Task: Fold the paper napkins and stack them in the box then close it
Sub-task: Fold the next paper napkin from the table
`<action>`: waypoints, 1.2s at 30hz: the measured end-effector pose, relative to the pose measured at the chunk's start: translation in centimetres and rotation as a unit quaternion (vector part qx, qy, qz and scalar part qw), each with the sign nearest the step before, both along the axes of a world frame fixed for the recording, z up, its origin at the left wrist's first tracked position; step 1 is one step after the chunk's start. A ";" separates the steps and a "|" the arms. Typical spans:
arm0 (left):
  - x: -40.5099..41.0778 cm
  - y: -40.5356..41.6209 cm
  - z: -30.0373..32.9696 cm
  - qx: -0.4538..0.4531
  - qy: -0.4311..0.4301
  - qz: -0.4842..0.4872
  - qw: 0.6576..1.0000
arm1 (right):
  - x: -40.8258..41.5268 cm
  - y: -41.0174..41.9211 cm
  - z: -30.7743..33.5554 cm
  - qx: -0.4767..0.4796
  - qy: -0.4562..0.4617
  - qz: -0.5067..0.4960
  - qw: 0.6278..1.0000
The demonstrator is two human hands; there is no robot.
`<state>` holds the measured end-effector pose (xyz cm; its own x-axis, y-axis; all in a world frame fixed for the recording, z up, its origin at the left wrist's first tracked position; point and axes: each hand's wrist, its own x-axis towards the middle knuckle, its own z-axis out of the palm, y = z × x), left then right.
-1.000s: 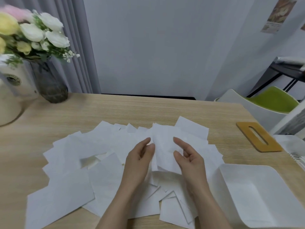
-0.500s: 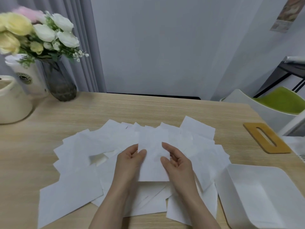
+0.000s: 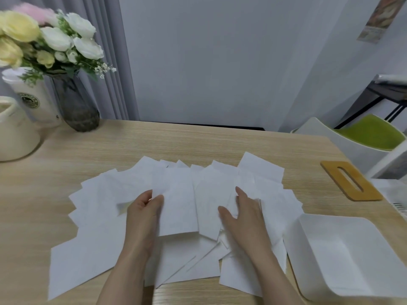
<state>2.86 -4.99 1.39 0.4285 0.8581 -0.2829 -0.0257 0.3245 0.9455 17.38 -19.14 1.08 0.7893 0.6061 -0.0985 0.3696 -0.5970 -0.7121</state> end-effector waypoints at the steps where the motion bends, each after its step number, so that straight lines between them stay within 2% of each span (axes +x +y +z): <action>1: 0.1 0.0 0.0 0.000 0.001 0.001 1.000 | -0.2 0.2 -0.3 -0.031 -0.001 0.010 0.999; 4: 0.3 -0.2 -0.1 0.000 0.009 0.001 1.000 | -0.8 0.8 -1.4 -0.053 0.000 0.029 0.998; 12: 0.5 -0.2 -0.6 -0.013 0.017 -0.010 1.000 | -1.5 2.0 -2.8 0.047 -0.062 -0.017 0.997; 15: 0.6 -0.2 -0.6 -0.015 0.018 -0.015 1.000 | -1.7 2.1 -2.8 0.099 0.002 -0.038 0.994; 18: 0.7 -0.2 -0.6 -0.015 0.018 -0.019 1.000 | -1.5 2.3 -2.7 0.115 0.004 -0.048 0.992; 21: 0.8 -0.3 -0.5 -0.012 0.019 -0.020 1.000 | -1.2 2.1 -2.0 0.174 0.023 -0.066 0.982; 26: 0.9 -0.6 -0.5 -0.017 0.019 -0.017 1.000 | -0.1 1.0 0.2 0.281 0.051 -0.105 0.953; 30: 1.0 -0.8 -0.2 -0.025 0.015 -0.015 0.999 | 0.9 0.0 2.2 0.331 0.096 -0.111 0.932; 36: 1.4 -1.4 0.0 -0.020 0.019 -0.036 0.999 | 0.6 0.0 3.6 0.406 0.217 -0.055 0.886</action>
